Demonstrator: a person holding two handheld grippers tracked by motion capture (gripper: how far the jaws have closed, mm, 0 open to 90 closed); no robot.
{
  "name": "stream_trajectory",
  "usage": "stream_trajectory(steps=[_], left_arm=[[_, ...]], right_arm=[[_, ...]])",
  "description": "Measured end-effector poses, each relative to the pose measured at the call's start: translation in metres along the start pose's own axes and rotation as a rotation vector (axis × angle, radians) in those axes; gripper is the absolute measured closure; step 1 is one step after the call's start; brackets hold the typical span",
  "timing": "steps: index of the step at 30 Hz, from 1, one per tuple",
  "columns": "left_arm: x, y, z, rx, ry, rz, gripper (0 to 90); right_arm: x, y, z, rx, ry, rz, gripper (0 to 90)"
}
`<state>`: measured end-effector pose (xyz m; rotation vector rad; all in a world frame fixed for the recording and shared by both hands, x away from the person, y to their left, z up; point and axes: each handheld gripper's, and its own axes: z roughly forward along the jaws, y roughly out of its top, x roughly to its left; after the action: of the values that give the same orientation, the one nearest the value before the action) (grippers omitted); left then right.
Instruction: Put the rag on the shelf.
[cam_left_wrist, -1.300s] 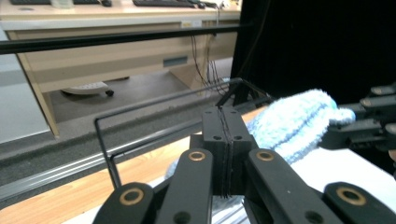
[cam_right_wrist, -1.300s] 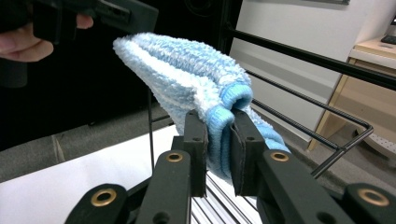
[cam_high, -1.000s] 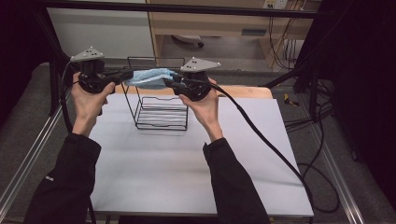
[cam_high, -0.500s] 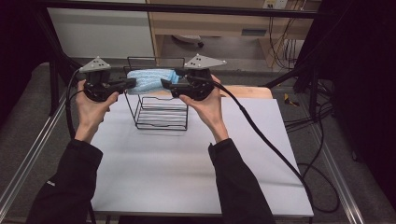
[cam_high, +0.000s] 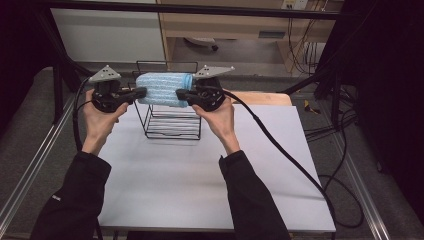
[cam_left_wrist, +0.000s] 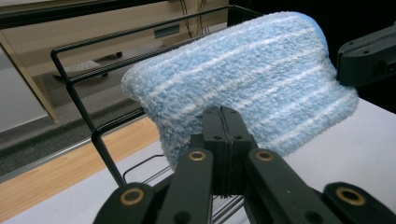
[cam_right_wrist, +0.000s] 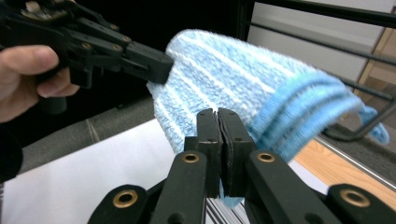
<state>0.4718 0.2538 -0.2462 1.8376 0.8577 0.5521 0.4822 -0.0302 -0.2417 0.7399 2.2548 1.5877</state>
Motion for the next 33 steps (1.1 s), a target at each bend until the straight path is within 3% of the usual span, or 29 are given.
stream_trajectory(steps=[15, 21, 33], left_arm=[[0.003, -0.007, 0.017, 0.009, 0.014, -0.008, 89.8], [0.001, -0.006, 0.014, 0.007, 0.012, 0.0, 88.8], [-0.005, -0.002, 0.0, -0.012, 0.014, 0.0, 73.2]], right_arm=[[-0.012, -0.025, 0.015, -0.015, -0.09, -0.039, 87.7], [-0.011, -0.025, 0.014, -0.023, -0.082, -0.039, 83.3], [-0.004, -0.015, -0.004, -0.062, -0.058, -0.021, 64.4]])
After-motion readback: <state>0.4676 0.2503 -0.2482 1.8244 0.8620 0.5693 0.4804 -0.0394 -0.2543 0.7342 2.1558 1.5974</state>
